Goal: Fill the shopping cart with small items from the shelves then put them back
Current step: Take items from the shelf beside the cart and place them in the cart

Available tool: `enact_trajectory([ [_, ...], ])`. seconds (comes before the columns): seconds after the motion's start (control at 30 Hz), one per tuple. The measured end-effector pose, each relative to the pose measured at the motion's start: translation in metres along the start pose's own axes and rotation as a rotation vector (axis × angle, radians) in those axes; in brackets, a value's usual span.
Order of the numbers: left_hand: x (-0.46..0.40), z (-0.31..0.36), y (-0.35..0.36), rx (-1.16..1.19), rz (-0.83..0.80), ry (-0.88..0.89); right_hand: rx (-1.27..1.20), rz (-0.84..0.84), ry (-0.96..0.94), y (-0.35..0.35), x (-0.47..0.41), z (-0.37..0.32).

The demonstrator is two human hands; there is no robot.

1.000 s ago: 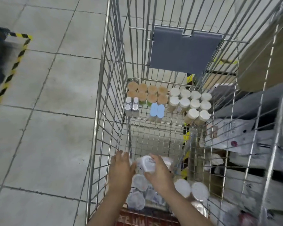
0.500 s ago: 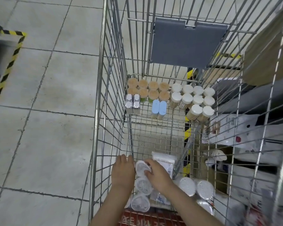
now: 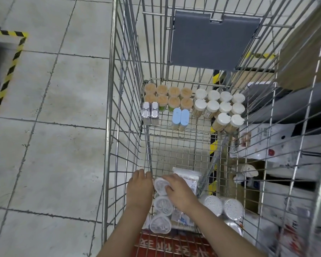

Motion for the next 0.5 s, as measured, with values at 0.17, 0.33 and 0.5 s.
enact_trajectory([
  [0.17,0.002,0.0,-0.002,0.061,0.02,0.005,-0.051,0.044,0.061,0.0,0.005,0.005],
  [0.33,0.003,0.0,-0.005,0.121,0.039,0.01,-0.054,0.076,0.09,-0.004,0.008,0.009],
  [0.5,0.002,-0.002,-0.002,0.091,0.042,-0.004,-0.042,0.08,0.095,-0.008,0.011,0.011],
])
Point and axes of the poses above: each hand's wrist, its own x-axis away from the middle knuckle, its own y-axis out of the palm, z = x × y, the point moved 9 cm from there along -x, towards the middle knuckle, and after that the axes turned 12 degrees about -y, right-handed, at the moved point
